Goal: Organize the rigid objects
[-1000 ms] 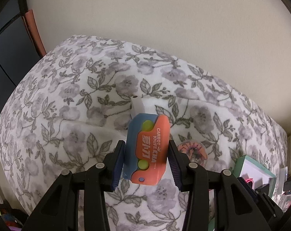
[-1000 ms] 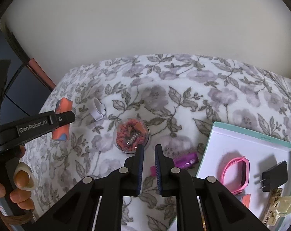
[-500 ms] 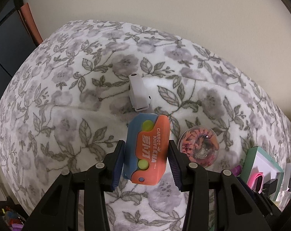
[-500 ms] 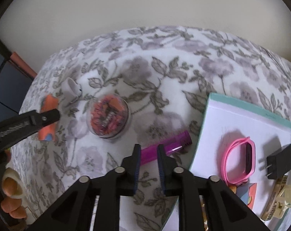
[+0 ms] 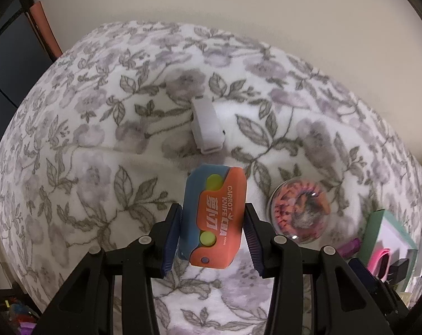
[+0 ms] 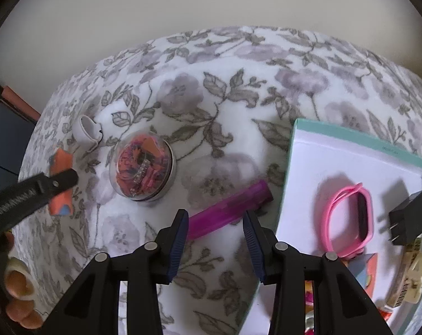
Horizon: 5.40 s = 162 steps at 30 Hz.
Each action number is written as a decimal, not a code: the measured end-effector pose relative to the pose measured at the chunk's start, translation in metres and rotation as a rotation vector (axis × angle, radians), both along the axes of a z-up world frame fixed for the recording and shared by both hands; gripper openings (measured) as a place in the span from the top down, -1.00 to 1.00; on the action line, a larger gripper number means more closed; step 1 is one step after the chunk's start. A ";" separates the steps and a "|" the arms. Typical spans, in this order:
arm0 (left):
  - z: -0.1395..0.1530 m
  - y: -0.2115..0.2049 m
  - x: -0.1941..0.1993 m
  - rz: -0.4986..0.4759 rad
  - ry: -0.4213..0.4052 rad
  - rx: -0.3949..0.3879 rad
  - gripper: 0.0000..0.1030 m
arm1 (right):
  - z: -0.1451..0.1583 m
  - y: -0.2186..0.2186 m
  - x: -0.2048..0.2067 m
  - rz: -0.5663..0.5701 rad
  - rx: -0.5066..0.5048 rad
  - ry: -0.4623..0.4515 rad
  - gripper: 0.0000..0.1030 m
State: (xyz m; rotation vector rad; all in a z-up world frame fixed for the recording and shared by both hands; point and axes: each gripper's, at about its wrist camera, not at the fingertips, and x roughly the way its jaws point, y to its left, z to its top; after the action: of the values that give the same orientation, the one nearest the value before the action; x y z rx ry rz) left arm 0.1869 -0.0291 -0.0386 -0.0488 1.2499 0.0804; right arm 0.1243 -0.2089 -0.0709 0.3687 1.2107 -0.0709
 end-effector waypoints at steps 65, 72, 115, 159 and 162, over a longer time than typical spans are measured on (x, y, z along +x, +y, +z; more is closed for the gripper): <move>0.100 -0.103 -0.048 -0.269 -0.230 -0.146 0.11 | 0.133 -0.140 -0.081 -0.226 -0.144 -0.340 0.60; 0.087 -0.161 -0.067 -0.411 -0.198 -0.136 0.11 | 0.125 -0.189 -0.105 -0.297 -0.158 -0.299 0.60; -0.013 -0.226 -0.085 -0.563 -0.027 0.038 0.11 | 0.013 -0.218 -0.092 -0.284 -0.100 -0.007 0.58; 0.016 -0.149 -0.042 -0.273 -0.103 0.017 -0.28 | 0.065 -0.156 -0.070 -0.143 -0.166 -0.208 -0.84; 0.017 -0.143 -0.040 -0.257 -0.102 0.007 -0.28 | 0.064 -0.153 -0.068 -0.150 -0.144 -0.236 -1.00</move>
State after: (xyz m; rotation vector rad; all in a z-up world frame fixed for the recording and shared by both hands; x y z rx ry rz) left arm 0.1470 -0.1723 -0.0220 0.1131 1.1445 -0.1387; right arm 0.0563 -0.3622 -0.0070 0.3313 0.9376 -0.2367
